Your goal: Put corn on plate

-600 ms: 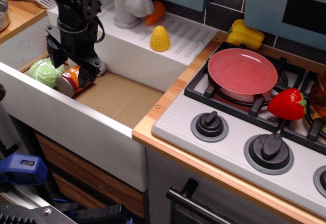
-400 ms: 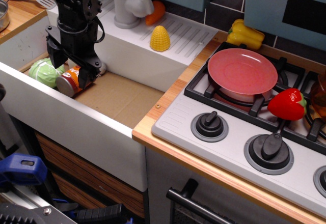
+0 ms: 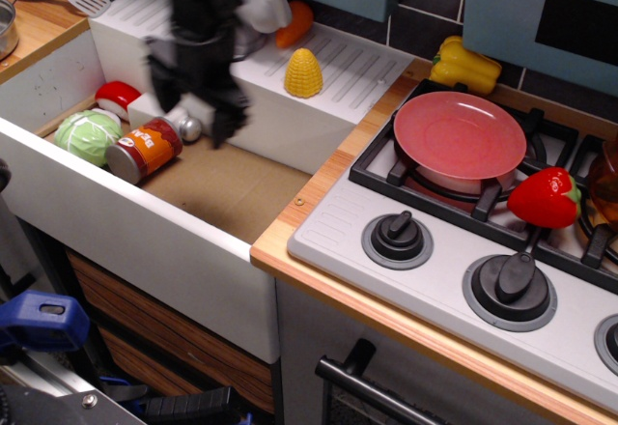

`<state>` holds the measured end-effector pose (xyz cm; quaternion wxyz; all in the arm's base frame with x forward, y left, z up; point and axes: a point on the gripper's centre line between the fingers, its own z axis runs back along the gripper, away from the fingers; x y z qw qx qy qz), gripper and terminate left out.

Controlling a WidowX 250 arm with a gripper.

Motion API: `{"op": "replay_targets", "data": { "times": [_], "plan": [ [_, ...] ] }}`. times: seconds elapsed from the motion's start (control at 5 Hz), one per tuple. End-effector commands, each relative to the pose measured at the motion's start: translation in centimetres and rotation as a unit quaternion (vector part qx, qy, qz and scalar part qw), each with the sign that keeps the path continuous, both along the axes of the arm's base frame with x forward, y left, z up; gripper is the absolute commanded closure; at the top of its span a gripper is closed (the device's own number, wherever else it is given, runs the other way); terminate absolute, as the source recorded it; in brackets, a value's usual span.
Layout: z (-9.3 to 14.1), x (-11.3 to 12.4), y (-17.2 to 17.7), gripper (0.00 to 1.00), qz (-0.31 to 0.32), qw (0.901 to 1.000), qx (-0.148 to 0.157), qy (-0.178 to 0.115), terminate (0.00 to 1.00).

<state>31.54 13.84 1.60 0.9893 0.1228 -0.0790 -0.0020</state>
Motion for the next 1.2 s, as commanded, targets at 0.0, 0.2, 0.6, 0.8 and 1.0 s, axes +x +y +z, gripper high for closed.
{"op": "replay_targets", "data": {
  "times": [0.0, 0.2, 0.6, 0.8, 1.0],
  "plan": [
    [3.6, 3.9, -2.2, 0.0, 0.016, 0.9989, -0.017, -0.042, 0.0],
    [5.1, 5.4, -4.7, 0.0, 0.036, 0.9964, -0.036, -0.068, 0.0],
    [5.4, 7.6, -5.2, 0.0, 0.016, 0.9932, -0.053, -0.103, 0.0],
    [4.6, 8.3, -5.1, 0.0, 0.013, 0.9925, -0.052, -0.109, 0.0],
    [3.6, 8.8, -4.3, 0.0, 0.008, 0.9916, -0.052, -0.118, 0.0]
  ]
}}
